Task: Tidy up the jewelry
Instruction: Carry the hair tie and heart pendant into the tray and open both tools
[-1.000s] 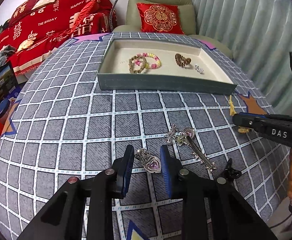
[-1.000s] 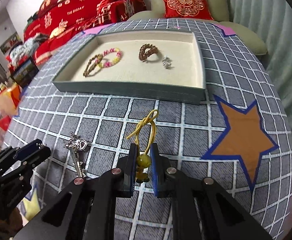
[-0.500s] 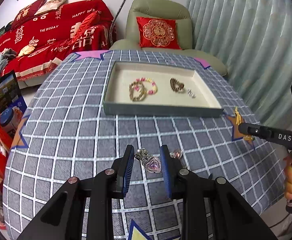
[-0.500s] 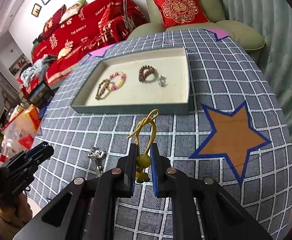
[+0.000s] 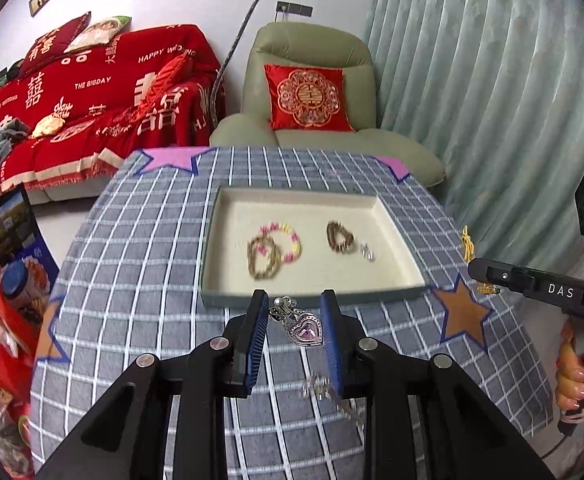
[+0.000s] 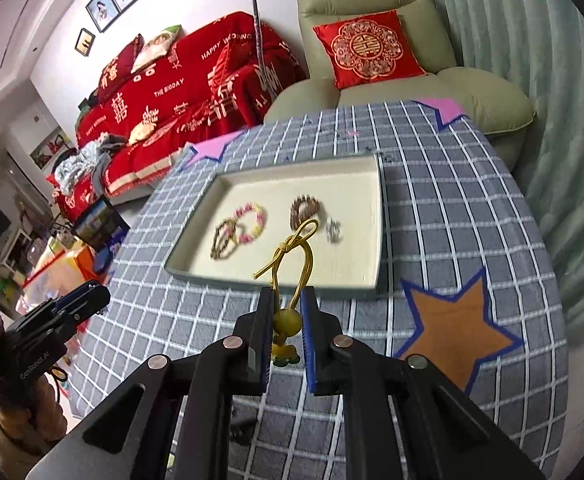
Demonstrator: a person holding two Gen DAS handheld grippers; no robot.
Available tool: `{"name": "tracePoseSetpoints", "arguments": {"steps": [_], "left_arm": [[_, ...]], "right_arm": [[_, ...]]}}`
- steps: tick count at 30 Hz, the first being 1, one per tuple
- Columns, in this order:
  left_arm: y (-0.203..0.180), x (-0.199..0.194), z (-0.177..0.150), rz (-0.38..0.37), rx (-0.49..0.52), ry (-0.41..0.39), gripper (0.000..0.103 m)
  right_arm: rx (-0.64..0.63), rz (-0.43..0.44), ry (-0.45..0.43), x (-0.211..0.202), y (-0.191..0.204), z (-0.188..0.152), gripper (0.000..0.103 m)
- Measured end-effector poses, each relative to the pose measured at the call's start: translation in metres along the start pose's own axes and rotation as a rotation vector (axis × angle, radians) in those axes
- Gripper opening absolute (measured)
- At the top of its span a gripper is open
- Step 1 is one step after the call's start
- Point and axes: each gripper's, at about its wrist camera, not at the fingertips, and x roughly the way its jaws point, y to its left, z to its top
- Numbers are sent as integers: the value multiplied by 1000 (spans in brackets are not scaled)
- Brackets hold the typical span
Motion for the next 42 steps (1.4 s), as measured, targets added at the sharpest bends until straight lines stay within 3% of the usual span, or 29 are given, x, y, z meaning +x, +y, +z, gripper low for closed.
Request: {"name": "tracePoseSetpoints", "arguments": {"steps": [9, 17, 28, 42], "left_arm": [[2, 30, 43, 41, 17, -40, 37], [7, 92, 52, 83, 18, 21, 37], [9, 168, 44, 126, 39, 103, 37], [5, 200, 37, 155, 63, 145, 37]], "right_arm": [[-5, 9, -21, 15, 2, 48, 14], [-36, -15, 13, 61, -2, 77, 14], [-3, -54, 95, 138, -28, 79, 14], [9, -96, 137, 182, -47, 75, 14]]}}
